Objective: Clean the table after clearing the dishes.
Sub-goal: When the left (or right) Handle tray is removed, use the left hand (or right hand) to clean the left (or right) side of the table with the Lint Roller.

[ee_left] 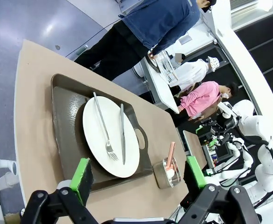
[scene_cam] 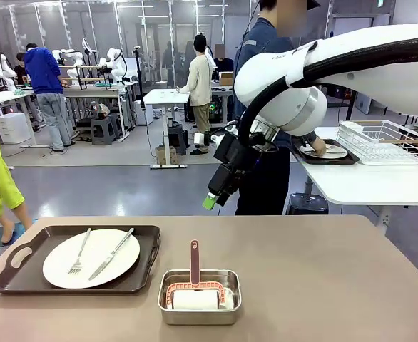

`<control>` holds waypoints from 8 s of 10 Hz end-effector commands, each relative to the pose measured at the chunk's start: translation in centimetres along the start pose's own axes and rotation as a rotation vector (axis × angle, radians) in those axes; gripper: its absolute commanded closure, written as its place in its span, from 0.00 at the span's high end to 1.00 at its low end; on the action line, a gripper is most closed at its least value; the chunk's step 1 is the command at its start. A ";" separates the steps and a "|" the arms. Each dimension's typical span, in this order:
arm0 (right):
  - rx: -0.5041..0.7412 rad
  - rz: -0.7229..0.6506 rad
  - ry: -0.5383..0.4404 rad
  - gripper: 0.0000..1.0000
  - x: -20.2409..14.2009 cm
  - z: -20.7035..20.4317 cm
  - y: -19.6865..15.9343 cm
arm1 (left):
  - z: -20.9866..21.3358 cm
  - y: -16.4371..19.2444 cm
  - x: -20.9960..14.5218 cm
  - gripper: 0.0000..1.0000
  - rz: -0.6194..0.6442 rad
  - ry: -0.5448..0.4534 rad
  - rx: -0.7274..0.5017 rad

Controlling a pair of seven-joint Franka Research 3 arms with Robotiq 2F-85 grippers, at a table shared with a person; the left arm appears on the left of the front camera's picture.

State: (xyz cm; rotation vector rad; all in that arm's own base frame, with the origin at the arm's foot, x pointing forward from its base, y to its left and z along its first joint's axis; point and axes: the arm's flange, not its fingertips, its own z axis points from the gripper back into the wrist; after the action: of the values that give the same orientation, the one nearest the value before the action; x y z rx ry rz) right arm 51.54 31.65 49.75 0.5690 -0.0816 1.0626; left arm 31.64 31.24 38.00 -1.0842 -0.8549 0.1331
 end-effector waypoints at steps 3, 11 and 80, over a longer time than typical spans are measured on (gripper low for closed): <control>0.015 -0.015 -0.013 1.00 -0.3 -0.1 0.2 | 0.3 0.1 -0.1 1.00 -0.016 -0.004 -0.014; 0.073 0.301 0.290 1.00 8.6 -4.7 -5.8 | 0.3 0.1 -0.1 1.00 -0.016 -0.004 -0.014; -0.037 -1.040 -0.156 0.23 -10.0 8.2 -10.7 | 0.3 0.1 -0.1 1.00 -0.016 -0.004 -0.014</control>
State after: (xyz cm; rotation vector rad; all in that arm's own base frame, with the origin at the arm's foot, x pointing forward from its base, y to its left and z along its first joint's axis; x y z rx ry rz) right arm 58.70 15.49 49.83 0.5871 0.1318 0.0590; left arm 31.64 31.24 37.97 -1.0861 -0.8543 0.1328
